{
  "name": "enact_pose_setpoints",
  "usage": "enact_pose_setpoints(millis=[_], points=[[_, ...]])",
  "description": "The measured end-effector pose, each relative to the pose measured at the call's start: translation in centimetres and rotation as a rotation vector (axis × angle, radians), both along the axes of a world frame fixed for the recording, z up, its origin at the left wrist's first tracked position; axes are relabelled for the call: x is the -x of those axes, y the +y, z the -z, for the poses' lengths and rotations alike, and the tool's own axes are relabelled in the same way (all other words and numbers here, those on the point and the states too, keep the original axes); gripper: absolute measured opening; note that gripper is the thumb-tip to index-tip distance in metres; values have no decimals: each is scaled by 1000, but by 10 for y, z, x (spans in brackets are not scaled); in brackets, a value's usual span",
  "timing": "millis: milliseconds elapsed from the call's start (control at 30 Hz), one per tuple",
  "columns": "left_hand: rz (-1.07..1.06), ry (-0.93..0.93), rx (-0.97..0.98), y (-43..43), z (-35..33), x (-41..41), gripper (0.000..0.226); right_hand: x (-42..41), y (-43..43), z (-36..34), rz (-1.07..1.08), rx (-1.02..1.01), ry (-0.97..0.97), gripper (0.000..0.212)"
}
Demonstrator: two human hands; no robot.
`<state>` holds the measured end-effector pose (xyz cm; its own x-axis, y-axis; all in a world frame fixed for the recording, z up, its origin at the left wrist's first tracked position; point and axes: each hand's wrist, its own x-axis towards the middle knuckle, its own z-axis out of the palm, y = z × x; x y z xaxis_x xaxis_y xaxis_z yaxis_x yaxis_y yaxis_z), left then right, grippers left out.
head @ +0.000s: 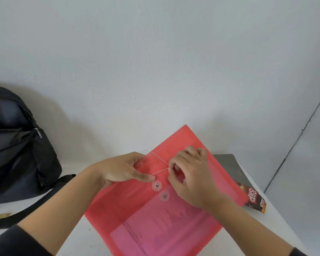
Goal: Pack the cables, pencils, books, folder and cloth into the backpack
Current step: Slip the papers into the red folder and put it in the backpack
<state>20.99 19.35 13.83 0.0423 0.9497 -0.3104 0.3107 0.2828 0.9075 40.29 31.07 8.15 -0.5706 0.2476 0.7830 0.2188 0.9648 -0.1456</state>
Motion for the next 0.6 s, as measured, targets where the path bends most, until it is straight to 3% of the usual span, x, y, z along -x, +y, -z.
enact_pose_setpoints(millis=[200, 467, 600], points=[[-157, -222, -102, -1, 3, 4, 32, -5, 6, 1, 48, 42, -68, 7], [-373, -357, -240, -2, 11, -10, 43, -9, 13, -5, 35, 222, -97, 7], [-381, -324, -259, 0, 11, -19, 43, -9, 13, -8, 16, 271, -84, 8]])
